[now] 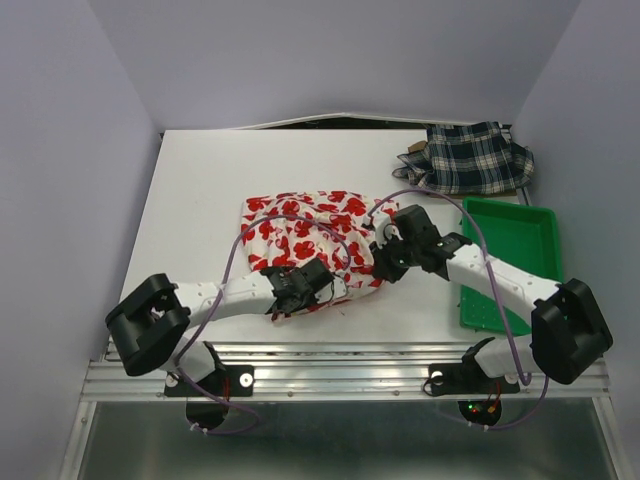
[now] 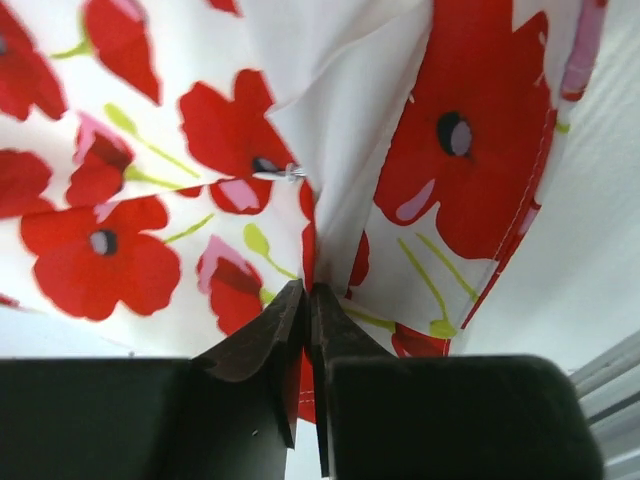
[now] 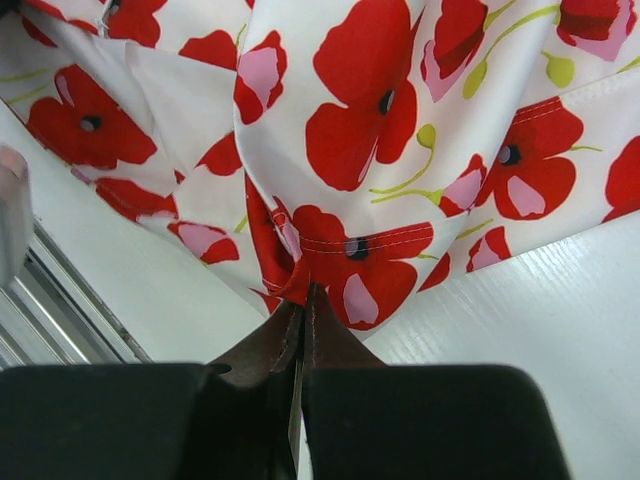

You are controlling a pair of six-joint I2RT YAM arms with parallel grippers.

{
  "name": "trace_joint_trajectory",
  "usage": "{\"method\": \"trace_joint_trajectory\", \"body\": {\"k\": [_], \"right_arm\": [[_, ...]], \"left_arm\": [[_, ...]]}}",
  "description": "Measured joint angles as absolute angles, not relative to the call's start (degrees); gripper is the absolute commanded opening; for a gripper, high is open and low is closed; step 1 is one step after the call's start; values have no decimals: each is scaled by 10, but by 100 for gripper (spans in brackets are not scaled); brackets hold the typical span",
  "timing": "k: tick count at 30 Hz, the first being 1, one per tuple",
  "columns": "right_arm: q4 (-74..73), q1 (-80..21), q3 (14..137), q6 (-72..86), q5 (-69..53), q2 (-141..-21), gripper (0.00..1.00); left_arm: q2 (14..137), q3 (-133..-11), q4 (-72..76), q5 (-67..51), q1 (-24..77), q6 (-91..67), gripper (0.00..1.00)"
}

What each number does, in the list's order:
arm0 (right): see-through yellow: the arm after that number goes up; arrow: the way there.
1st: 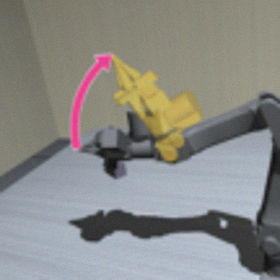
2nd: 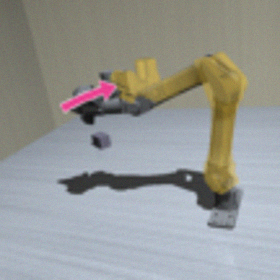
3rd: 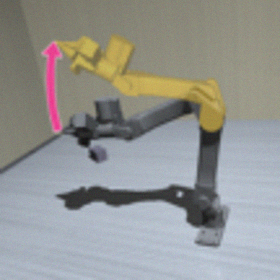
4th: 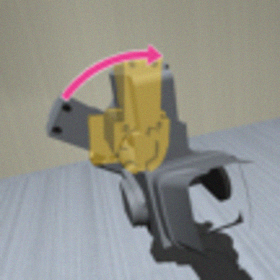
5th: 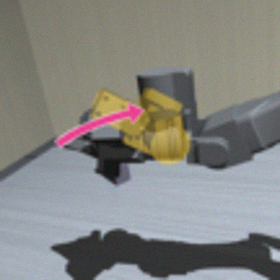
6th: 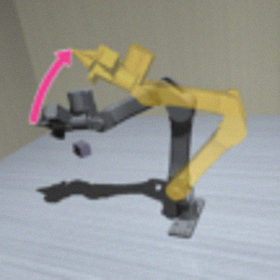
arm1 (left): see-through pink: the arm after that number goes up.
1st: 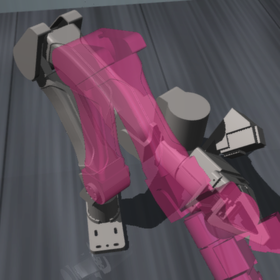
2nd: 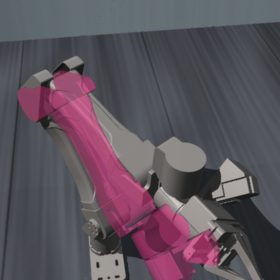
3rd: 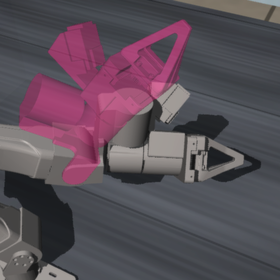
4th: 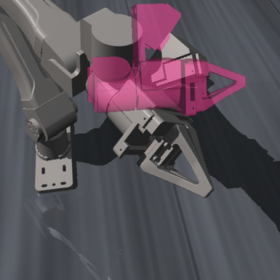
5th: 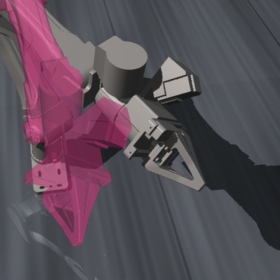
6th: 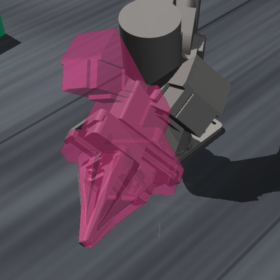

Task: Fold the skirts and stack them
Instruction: Flatten the skirt out

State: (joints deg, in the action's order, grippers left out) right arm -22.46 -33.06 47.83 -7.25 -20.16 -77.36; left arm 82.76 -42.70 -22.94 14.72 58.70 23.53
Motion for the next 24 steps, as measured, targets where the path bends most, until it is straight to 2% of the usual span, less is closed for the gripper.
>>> {"method": "trace_joint_trajectory", "body": {"k": [1, 3, 10, 13, 18, 24], "right_arm": [[-225, -330, 478, -73, -202, -773, 1], [-225, -329, 478, -75, -201, -769, 1], [-233, -322, 479, -97, -196, -750, 1], [-237, -319, 484, -107, -193, -749, 1], [-237, -311, 490, -120, -190, -747, 1], [-200, -302, 501, -131, -219, -715, 1]], "left_arm": [[821, -427, -231, 156, 582, 233, 4], [796, -429, -243, 169, 559, 231, 0], [691, -513, -273, 149, 337, 258, 0], [668, -538, -282, 123, 293, 277, 0], [678, -541, -295, 87, 225, 284, 0], [704, -554, -299, -12, 39, 243, 0]]}}
